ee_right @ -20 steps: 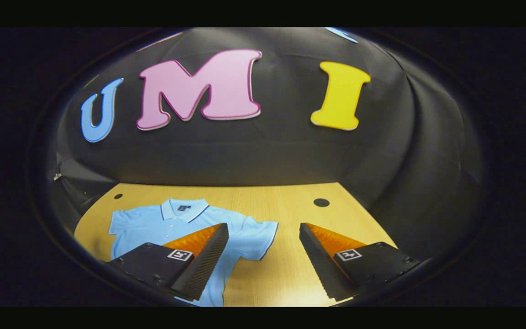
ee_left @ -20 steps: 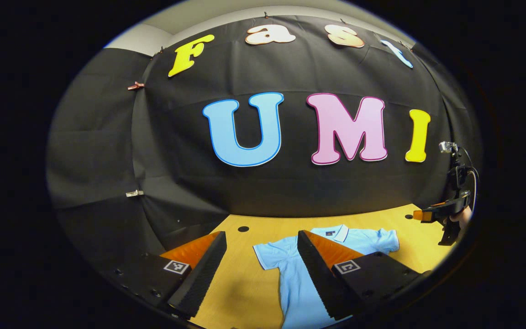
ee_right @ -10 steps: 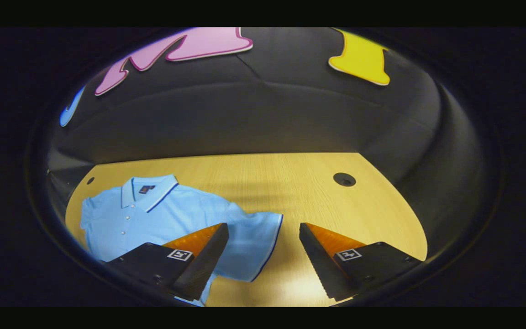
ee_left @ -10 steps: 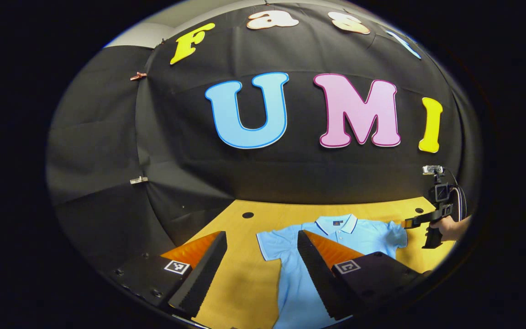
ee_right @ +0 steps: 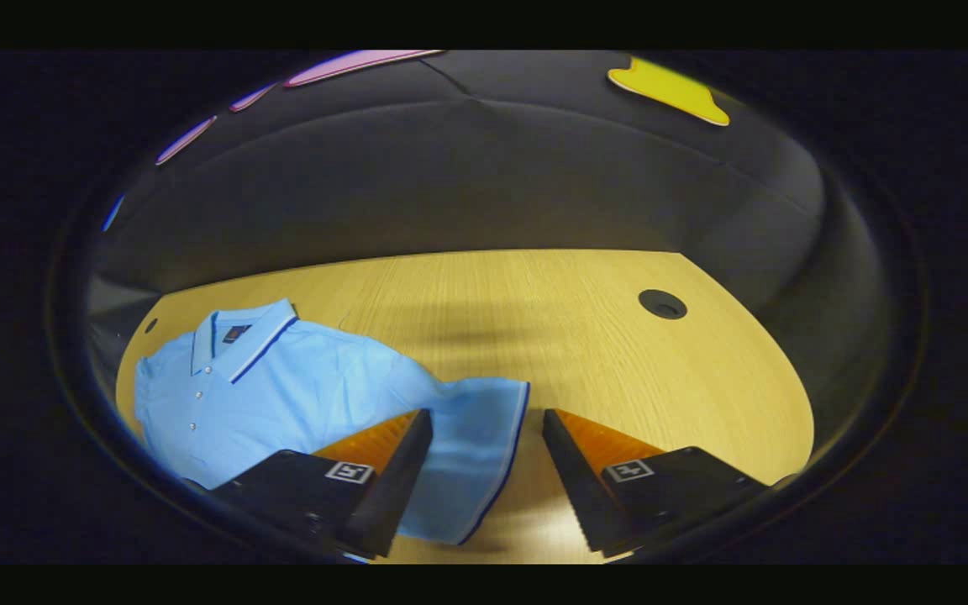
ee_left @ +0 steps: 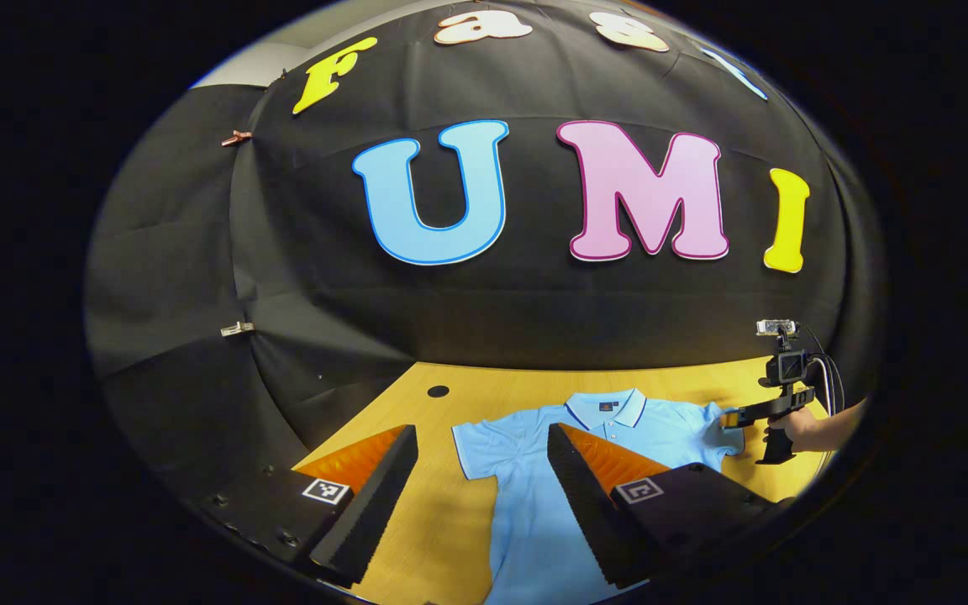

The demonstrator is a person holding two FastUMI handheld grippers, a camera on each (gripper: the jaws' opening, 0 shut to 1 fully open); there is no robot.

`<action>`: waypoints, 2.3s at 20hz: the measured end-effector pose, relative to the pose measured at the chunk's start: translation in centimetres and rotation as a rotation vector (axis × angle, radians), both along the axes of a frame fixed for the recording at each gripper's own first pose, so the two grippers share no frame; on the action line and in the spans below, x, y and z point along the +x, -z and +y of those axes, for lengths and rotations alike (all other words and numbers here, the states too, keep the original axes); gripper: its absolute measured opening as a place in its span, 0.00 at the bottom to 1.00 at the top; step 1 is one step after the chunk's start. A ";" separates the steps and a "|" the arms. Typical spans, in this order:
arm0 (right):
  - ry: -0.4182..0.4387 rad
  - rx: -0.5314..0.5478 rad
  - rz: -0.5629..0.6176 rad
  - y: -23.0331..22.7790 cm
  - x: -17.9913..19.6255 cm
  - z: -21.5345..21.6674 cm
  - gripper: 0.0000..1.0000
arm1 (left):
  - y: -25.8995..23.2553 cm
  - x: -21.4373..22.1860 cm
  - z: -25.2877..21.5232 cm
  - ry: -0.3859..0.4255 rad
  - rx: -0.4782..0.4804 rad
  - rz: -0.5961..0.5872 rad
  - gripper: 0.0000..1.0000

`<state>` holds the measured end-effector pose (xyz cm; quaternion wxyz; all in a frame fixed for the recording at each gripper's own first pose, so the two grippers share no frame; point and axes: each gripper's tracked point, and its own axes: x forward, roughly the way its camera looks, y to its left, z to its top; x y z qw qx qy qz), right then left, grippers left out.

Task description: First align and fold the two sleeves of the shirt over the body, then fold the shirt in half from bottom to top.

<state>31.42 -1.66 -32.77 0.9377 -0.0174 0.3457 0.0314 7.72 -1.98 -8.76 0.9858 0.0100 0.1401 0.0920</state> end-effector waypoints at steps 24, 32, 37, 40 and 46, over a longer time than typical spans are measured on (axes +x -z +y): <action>-0.284 -0.138 -0.179 -9.2 -1.9 14.4 0.05 | 3.1 -2.1 3.0 -0.045 -0.091 0.020 0.99; -0.469 -0.048 -0.101 -6.6 -8.4 26.8 0.14 | 4.3 -3.1 6.7 -0.079 -0.141 0.021 0.99; -0.548 0.058 -0.069 -6.6 -13.6 29.4 0.53 | 6.1 -0.7 7.9 -0.064 -0.189 0.026 1.00; -0.507 0.079 -0.073 -7.4 -15.8 26.3 0.94 | 7.4 3.2 8.2 -0.036 -0.198 0.028 1.00; -0.441 0.018 -0.135 -9.5 -17.9 18.5 0.99 | 12.7 10.7 8.4 -0.015 -0.205 0.095 1.00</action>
